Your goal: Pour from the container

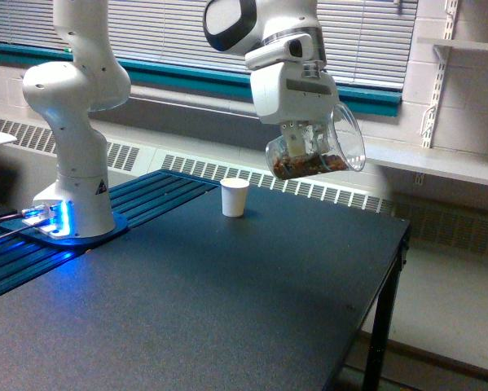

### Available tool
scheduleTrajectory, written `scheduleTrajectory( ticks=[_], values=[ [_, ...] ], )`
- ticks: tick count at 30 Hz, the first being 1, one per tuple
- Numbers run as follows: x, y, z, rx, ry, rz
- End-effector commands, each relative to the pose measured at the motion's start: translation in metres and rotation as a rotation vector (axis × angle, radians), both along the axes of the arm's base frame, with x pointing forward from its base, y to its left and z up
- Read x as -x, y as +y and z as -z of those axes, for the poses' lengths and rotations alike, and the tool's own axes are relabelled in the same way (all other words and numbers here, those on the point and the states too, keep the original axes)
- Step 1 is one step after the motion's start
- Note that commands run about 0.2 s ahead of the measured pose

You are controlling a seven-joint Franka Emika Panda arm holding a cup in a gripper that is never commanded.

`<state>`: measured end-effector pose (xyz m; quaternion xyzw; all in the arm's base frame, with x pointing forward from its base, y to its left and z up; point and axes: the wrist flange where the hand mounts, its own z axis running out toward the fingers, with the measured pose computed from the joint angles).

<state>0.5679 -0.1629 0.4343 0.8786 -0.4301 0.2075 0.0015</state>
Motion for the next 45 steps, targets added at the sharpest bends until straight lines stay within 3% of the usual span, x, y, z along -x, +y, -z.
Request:
scheduleTrajectory(
  ticks=[1, 18, 29, 45],
  values=[
    [0.006, -0.023, -0.002, 0.012, 0.005, 0.038],
    [0.004, -0.002, 0.000, 0.051, 0.029, 0.001],
    [0.007, 0.041, 0.005, 0.081, 0.029, -0.034],
    [0.044, 0.128, 0.020, 0.166, 0.054, -0.151]
  ],
)
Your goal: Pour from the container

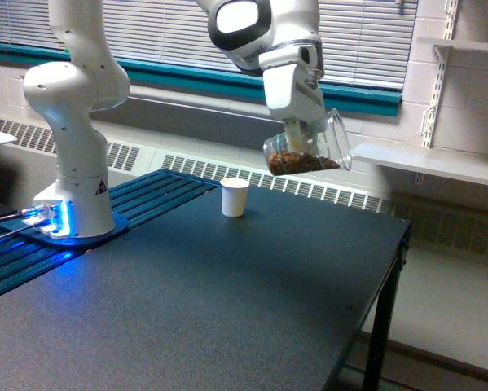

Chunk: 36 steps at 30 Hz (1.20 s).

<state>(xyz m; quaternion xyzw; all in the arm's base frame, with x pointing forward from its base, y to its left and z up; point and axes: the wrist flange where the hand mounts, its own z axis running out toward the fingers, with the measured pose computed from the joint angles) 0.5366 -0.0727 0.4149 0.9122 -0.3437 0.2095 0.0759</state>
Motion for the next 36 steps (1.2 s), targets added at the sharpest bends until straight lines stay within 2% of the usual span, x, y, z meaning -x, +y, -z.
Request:
scheduleTrajectory(
  ticks=[1, 4, 8, 18, 36],
  values=[
    [0.016, 0.044, 0.001, -0.001, -0.020, -0.010],
    [0.025, 0.057, 0.003, 0.022, -0.011, -0.030],
    [0.037, 0.081, 0.007, 0.021, -0.005, -0.048],
    [0.063, 0.138, 0.021, 0.055, 0.028, -0.103],
    [0.085, 0.245, 0.025, 0.127, 0.050, -0.175]
  ],
)
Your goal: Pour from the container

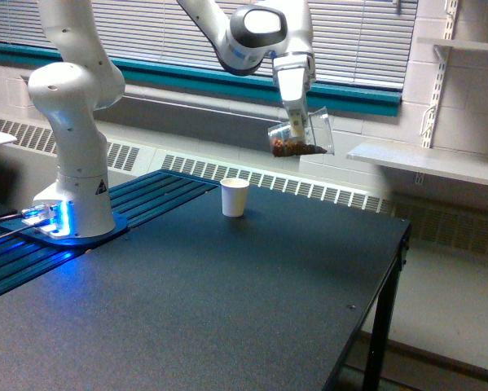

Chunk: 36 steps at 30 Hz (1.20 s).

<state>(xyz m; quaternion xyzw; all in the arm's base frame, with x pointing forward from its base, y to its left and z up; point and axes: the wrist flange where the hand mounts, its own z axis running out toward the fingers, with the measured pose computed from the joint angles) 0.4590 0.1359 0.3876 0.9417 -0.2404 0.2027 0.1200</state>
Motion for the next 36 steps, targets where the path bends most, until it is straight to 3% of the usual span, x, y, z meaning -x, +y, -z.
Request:
scheduleTrajectory(
  ticks=[1, 11, 25, 36],
  values=[
    [0.008, 0.042, -0.002, 0.005, -0.024, 0.012],
    [0.023, 0.085, 0.008, 0.034, -0.017, -0.001],
    [0.057, 0.143, 0.024, -0.022, -0.008, 0.000],
    [0.082, 0.167, 0.045, -0.006, 0.023, 0.021]
  ],
)
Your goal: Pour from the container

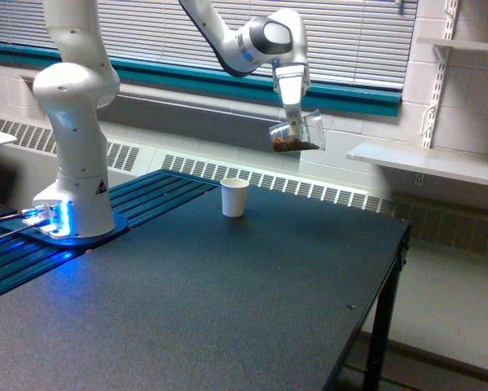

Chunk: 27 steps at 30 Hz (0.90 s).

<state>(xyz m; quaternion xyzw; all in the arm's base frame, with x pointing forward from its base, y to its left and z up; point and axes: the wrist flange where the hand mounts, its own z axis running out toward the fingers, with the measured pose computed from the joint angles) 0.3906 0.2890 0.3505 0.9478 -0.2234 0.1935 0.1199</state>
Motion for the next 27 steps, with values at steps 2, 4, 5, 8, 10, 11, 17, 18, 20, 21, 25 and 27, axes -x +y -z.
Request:
scheduleTrajectory(
  ticks=[2, 4, 5, 8, 10, 11, 17, 18, 20, 21, 25, 27],
  values=[
    [0.018, 0.020, 0.009, 0.004, 0.009, 0.037],
    [0.022, 0.026, 0.010, 0.019, 0.014, 0.022],
    [0.024, 0.032, 0.009, 0.014, 0.015, 0.012],
    [0.028, 0.042, 0.007, 0.024, 0.015, -0.009],
    [0.031, 0.049, 0.005, 0.031, 0.013, -0.017],
    [0.033, 0.054, 0.003, 0.028, 0.012, -0.027],
    [0.044, 0.080, -0.003, 0.032, 0.009, -0.072],
    [0.046, 0.083, -0.003, 0.032, 0.010, -0.078],
    [0.050, 0.090, -0.002, 0.030, 0.013, -0.085],
    [0.052, 0.092, 0.000, 0.030, 0.015, -0.087],
    [0.061, 0.101, 0.005, 0.027, 0.029, -0.103],
    [0.064, 0.103, 0.007, 0.027, 0.031, -0.104]
  ],
)
